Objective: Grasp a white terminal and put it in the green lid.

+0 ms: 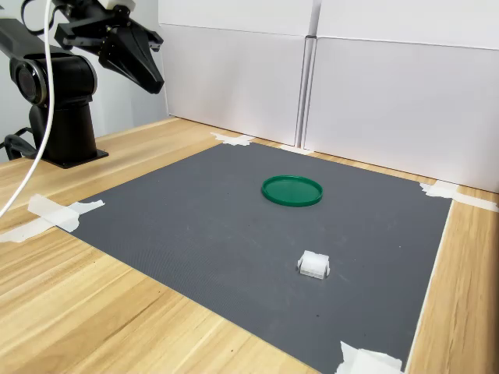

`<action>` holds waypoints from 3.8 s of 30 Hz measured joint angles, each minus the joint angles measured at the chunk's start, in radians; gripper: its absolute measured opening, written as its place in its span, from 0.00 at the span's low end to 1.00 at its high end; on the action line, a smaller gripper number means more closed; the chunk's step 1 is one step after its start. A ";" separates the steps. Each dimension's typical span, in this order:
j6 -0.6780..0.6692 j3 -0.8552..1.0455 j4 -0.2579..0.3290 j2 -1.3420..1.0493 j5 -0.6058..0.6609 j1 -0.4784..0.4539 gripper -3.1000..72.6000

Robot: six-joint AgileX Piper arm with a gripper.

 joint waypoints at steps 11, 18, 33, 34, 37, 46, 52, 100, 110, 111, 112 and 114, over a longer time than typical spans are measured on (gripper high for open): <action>-0.083 -0.290 -0.031 0.409 0.187 0.000 0.01; -0.138 -0.461 -0.038 0.583 0.230 0.000 0.01; -0.622 -0.694 -0.068 0.851 0.372 -0.012 0.01; -0.667 -0.705 -0.048 0.867 0.389 -0.026 0.01; -0.828 -0.746 0.027 0.909 0.433 -0.089 0.02; -0.945 -0.894 0.022 1.032 0.476 -0.196 0.35; -0.834 -0.999 0.070 1.067 0.480 -0.198 0.72; -0.580 -1.320 0.051 1.436 0.601 -0.105 0.93; -0.583 -1.332 0.062 1.497 0.611 -0.105 0.93; -0.584 -1.332 0.064 1.501 0.611 -0.105 0.93; -0.585 -1.332 0.064 1.505 0.611 -0.105 0.93; -0.590 -1.332 0.065 1.511 0.611 -0.105 0.93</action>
